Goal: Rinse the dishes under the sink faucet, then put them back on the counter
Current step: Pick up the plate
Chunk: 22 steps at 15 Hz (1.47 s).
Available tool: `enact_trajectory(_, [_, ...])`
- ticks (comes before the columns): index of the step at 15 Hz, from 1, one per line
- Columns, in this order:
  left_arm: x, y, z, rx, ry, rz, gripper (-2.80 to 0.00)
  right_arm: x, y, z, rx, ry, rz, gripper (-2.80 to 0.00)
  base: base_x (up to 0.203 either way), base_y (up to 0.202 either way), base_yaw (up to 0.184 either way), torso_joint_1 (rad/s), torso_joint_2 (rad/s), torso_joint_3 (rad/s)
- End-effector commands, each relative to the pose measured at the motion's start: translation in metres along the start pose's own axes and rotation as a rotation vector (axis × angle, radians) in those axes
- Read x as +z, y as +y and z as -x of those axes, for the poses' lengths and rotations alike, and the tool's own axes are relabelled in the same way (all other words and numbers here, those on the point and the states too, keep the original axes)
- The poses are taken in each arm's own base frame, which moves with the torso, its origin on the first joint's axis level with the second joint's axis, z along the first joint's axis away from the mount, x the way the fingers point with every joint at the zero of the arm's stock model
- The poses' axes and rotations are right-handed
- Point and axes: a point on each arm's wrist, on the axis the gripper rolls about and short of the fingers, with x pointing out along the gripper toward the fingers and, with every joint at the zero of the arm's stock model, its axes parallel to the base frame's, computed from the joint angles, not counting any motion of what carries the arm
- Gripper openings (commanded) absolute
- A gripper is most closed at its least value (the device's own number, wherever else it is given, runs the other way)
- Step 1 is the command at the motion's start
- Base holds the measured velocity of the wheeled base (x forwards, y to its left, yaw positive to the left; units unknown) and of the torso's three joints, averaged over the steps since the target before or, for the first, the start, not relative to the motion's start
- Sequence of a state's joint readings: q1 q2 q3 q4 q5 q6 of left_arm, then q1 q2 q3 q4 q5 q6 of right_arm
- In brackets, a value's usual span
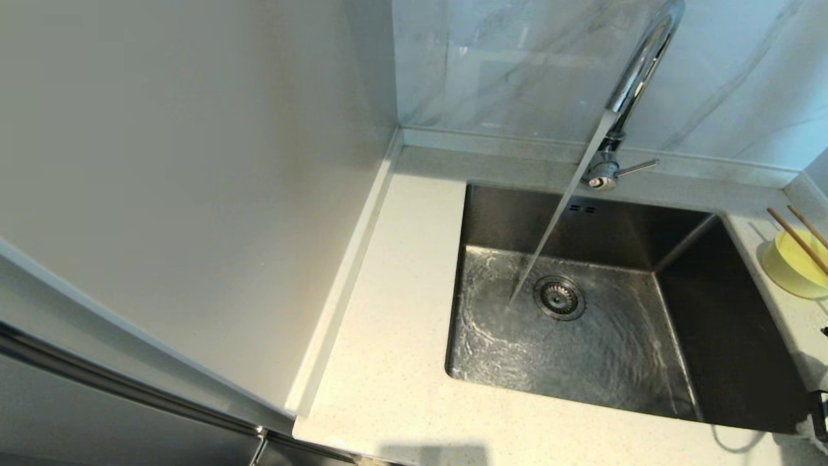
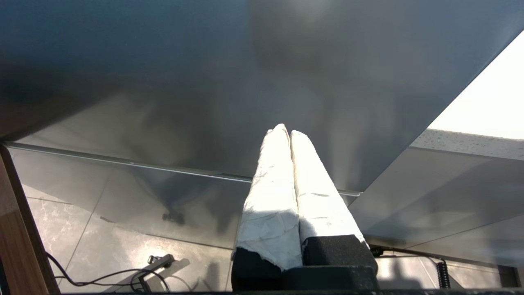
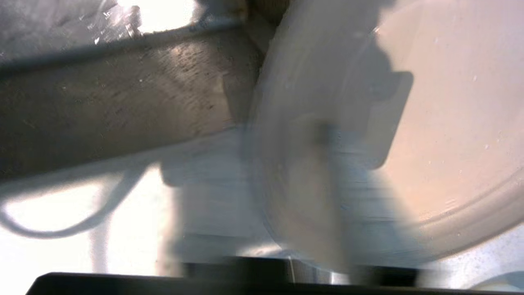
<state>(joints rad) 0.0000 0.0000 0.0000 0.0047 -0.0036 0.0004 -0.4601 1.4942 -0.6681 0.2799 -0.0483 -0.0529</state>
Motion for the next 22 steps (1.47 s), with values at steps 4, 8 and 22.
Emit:
enact_trajectory(4, [0.0, 0.0, 0.0, -0.001, 0.0, 0.0, -2.8, -0.038, 0.024, 0.023, 0.071, -0.052, 0.193, -2.8, 0.0, 0.0, 0.0, 0.0, 0.0, 0.0])
enact_trajectory(8, [0.0, 0.0, 0.0, 0.0, 0.0, 0.0, -2.8, -0.077, 0.041, 0.029, 0.152, -0.048, 0.346, -2.8, 0.0, 0.0, 0.0, 0.0, 0.0, 0.0])
enact_trajectory(22, [0.0, 0.0, 0.0, 0.0, 0.0, 0.0, -2.8, -0.041, 0.083, 0.066, 0.375, -0.702, 0.55, -2.8, 0.0, 0.0, 0.0, 0.0, 0.0, 0.0])
